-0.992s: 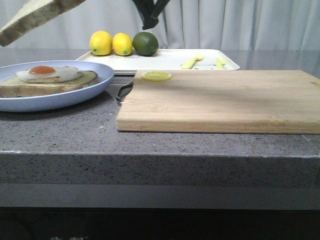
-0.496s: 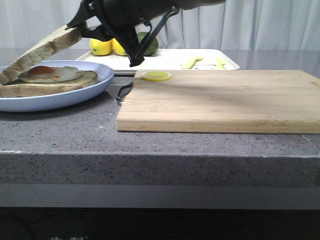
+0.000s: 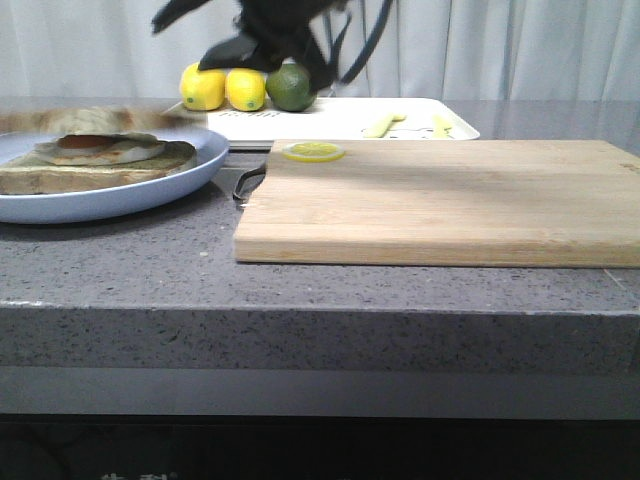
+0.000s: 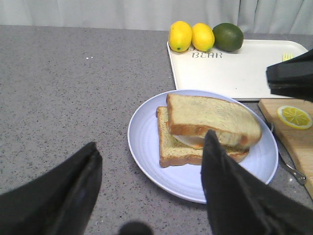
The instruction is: Place bread and move sandwich to tray
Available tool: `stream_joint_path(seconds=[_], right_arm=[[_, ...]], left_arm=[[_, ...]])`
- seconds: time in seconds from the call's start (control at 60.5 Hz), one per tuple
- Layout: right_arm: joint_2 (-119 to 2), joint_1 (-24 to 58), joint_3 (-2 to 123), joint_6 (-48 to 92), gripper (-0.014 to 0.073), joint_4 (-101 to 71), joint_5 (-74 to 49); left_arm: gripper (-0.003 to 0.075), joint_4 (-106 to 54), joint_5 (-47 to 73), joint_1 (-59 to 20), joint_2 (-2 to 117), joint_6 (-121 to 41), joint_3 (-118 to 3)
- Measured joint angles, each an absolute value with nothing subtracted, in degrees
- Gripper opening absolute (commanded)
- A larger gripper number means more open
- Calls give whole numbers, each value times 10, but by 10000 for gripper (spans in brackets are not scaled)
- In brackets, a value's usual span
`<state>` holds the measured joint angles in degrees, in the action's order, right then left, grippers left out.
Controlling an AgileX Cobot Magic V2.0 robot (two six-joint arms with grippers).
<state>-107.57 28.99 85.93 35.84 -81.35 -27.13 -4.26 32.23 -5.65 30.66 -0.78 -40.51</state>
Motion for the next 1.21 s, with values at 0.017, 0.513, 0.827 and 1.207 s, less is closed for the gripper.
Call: stream_joint_path(seconds=[0.017, 0.513, 0.827, 1.207], right_arm=[[-1068, 287, 859, 358, 384, -800, -275], [-816, 276, 863, 207, 380, -258, -465], [-648, 276, 743, 116, 380, -87, -510], [-459, 276, 550, 116, 380, -82, -466]], left_arm=[[441, -43, 322, -56, 307, -8, -405], [441, -43, 328, -56, 307, -8, -405], [441, -43, 332, -56, 308, -8, -405], [441, -25, 363, -56, 395, -8, -424]])
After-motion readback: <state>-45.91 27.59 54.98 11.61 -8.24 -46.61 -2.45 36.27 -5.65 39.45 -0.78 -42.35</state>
